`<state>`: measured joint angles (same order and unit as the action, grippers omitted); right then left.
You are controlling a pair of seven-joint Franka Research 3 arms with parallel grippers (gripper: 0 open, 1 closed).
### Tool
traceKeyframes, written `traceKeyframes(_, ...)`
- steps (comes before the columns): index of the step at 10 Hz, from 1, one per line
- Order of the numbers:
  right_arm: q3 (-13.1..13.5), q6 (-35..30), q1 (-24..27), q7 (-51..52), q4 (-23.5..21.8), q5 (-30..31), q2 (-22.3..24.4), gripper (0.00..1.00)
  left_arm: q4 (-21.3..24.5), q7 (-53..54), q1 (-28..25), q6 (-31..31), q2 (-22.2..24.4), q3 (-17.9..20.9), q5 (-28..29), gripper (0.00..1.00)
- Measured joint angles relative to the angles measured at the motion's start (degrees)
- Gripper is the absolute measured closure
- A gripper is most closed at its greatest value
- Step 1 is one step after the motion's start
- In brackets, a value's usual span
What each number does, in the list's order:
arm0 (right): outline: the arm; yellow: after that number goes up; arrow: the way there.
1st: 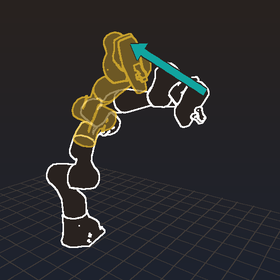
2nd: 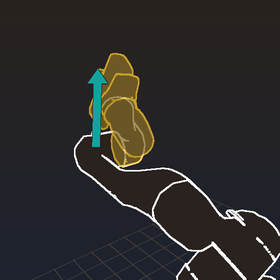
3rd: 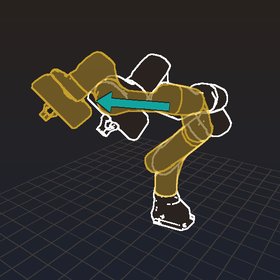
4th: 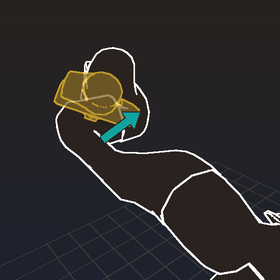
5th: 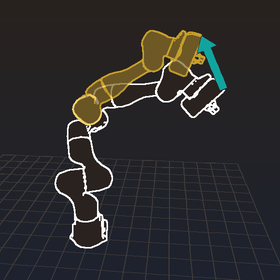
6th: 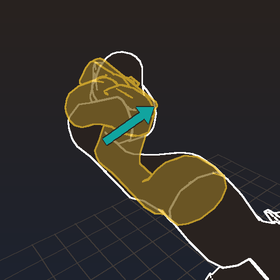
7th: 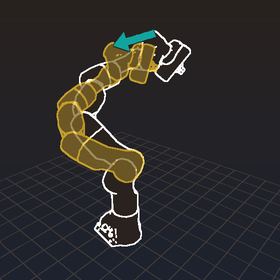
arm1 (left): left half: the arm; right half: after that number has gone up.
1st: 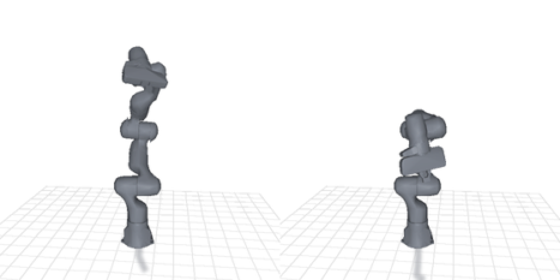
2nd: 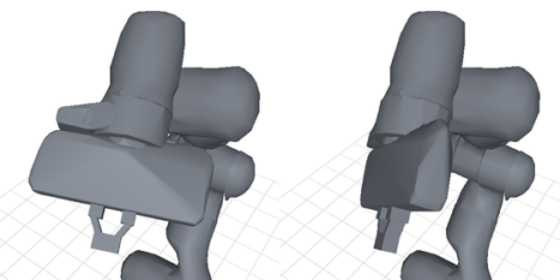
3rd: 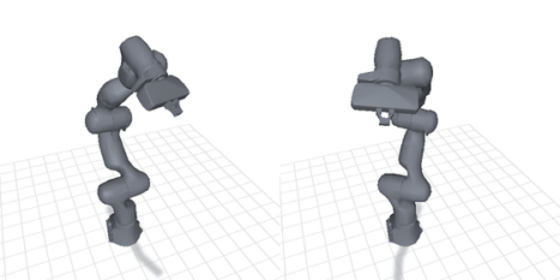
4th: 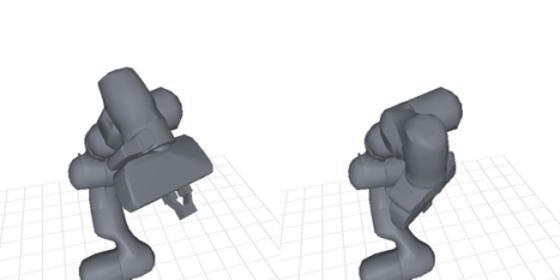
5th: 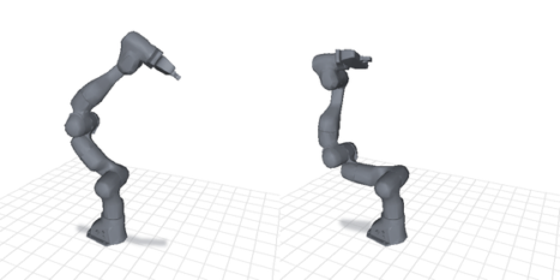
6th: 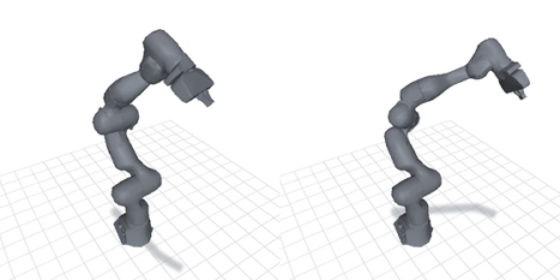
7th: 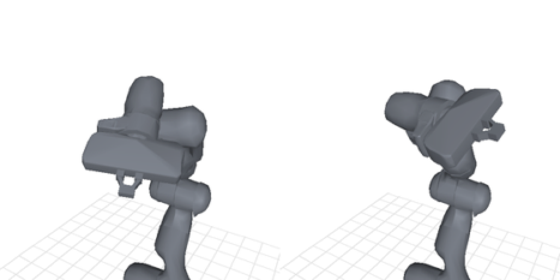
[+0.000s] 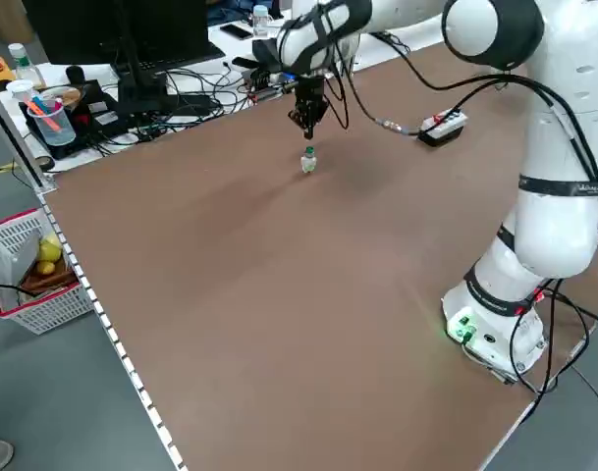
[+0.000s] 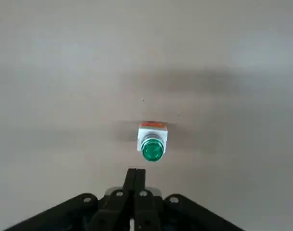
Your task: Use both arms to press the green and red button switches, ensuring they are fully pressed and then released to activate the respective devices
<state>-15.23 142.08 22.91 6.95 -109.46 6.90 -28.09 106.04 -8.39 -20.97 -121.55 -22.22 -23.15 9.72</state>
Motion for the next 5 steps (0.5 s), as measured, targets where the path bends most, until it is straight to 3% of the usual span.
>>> traceKeyframes(1,0.0,0.0,0.0,-0.3,0.1,0.0,0.0,0.88,-1.6,0.0,0.0,2.7,1.0,-0.2,0.0,0.92)
traceKeyframes(5,0.1,0.0,0.0,-1.1,0.2,0.0,-0.1,0.88,-11.9,-0.7,0.0,16.3,4.5,-3.3,-0.3,0.38)
